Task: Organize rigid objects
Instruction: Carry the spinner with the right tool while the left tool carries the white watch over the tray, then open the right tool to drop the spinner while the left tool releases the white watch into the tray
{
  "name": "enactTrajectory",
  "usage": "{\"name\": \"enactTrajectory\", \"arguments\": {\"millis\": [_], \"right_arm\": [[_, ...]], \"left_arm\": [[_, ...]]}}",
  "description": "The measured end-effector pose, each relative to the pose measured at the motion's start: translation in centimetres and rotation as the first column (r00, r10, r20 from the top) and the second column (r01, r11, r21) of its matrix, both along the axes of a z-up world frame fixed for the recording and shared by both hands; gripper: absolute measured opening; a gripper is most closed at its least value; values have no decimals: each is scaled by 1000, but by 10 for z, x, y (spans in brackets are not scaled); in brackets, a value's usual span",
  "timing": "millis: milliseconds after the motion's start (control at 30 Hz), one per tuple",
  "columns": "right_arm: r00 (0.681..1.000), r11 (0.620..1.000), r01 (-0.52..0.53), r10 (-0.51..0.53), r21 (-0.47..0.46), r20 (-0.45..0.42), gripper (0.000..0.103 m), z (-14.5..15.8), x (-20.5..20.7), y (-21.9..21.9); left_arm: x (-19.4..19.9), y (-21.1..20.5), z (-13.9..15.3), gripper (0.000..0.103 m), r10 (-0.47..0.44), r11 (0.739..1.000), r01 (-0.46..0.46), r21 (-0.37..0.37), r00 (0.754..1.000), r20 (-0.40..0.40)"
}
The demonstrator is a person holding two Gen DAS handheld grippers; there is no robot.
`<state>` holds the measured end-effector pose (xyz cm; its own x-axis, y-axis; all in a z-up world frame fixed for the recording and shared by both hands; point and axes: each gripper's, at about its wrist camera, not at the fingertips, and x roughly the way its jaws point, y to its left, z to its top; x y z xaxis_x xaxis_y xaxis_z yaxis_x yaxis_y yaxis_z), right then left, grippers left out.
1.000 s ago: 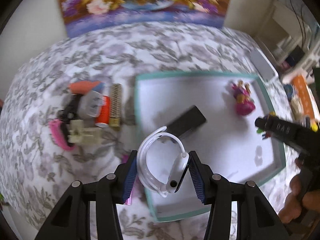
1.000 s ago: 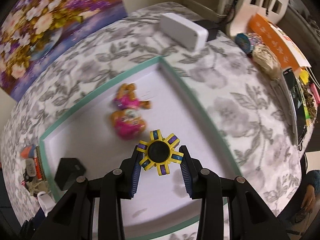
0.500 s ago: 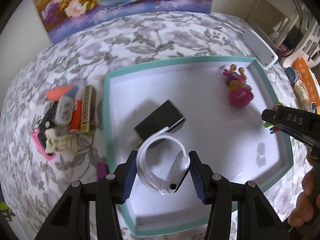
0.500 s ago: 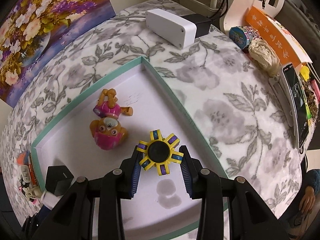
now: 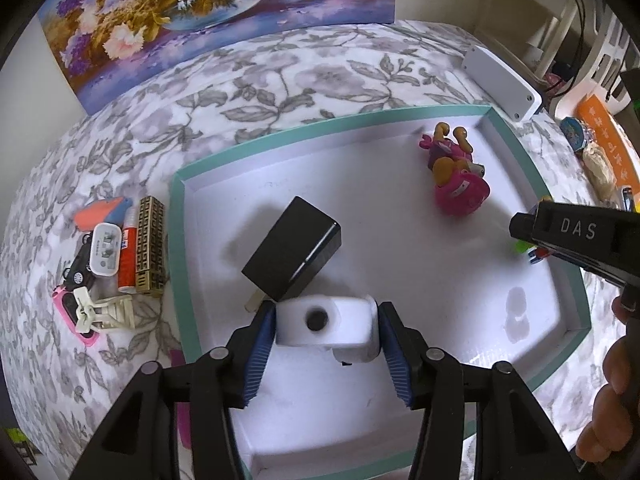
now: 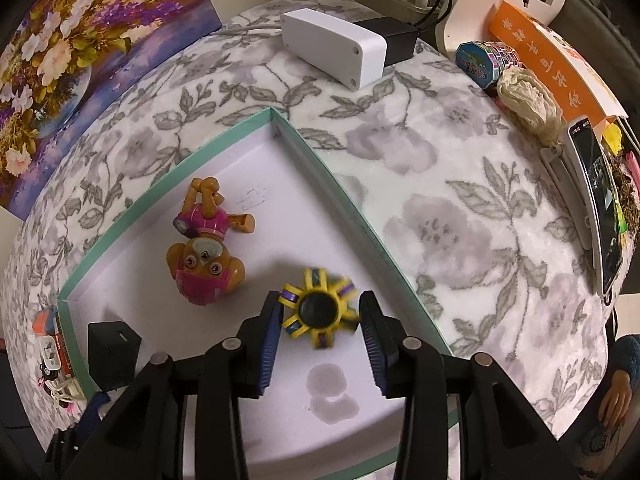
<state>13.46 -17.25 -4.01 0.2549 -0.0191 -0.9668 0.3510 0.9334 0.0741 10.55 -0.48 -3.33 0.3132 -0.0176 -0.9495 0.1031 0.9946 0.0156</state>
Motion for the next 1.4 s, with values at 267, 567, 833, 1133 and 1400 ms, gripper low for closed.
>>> {"name": "enactTrajectory", "arguments": {"millis": [267, 567, 833, 1133, 1400], "right_arm": [[1000, 1000, -2, 2, -5, 14, 71, 6, 0, 0], [997, 998, -55, 57, -37, 49, 81, 20, -1, 19], [991, 992, -115, 117, -48, 61, 81, 27, -5, 43], [970, 973, -214, 222, -85, 98, 81, 42, -13, 83], [927, 932, -352, 360, -87, 108, 81, 47, -25, 136]], "left_arm": [[-3, 3, 14, 75, 8, 1000, -8, -16, 1000, 23], [-2, 20, 31, 88, 65, 997, -63, -48, 997, 48], [-1, 60, 43, 103, 201, 977, -195, -89, 977, 68], [-3, 121, 43, 103, 389, 921, -385, -66, 919, 62], [-16, 171, 47, 103, 519, 854, -516, -72, 853, 42]]}}
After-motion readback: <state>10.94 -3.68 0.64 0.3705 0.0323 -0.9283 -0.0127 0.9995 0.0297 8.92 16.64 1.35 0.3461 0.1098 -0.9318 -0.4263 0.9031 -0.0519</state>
